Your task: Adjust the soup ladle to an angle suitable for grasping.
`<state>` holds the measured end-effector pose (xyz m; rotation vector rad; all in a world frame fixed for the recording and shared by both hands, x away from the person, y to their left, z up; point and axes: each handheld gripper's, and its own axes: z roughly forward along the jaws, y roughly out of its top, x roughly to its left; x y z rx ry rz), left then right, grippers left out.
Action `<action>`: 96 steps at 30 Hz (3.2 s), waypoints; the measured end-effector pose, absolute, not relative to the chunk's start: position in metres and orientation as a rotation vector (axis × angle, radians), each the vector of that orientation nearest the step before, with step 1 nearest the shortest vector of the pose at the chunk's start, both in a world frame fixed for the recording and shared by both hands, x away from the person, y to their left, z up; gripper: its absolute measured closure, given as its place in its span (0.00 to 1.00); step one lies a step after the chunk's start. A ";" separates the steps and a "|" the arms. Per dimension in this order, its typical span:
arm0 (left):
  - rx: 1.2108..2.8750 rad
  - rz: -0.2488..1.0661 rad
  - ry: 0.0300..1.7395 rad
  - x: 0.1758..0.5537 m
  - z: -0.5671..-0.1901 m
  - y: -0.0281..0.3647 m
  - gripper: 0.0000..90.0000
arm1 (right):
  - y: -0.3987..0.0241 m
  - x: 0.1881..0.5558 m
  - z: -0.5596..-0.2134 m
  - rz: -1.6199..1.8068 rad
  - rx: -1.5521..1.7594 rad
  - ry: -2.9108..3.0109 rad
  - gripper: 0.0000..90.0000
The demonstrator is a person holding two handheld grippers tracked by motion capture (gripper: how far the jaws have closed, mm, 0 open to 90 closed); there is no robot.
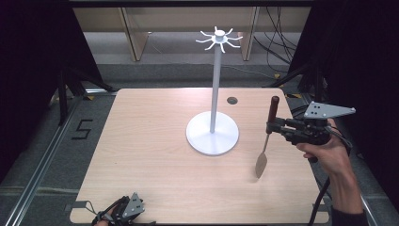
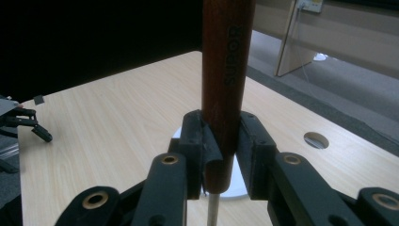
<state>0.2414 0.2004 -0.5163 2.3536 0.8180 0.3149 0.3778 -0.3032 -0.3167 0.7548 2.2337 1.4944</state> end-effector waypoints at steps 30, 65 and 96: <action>2.338 0.329 0.816 0.242 -0.513 0.203 0.17 | -0.257 0.419 -0.268 1.530 0.741 2.130 0.82; 2.335 0.329 0.817 0.242 -0.513 0.203 0.17 | -0.221 0.447 -0.231 1.498 0.778 2.095 0.82; 2.334 0.327 0.811 0.241 -0.513 0.202 0.17 | -0.196 0.464 -0.231 1.457 0.845 2.136 0.82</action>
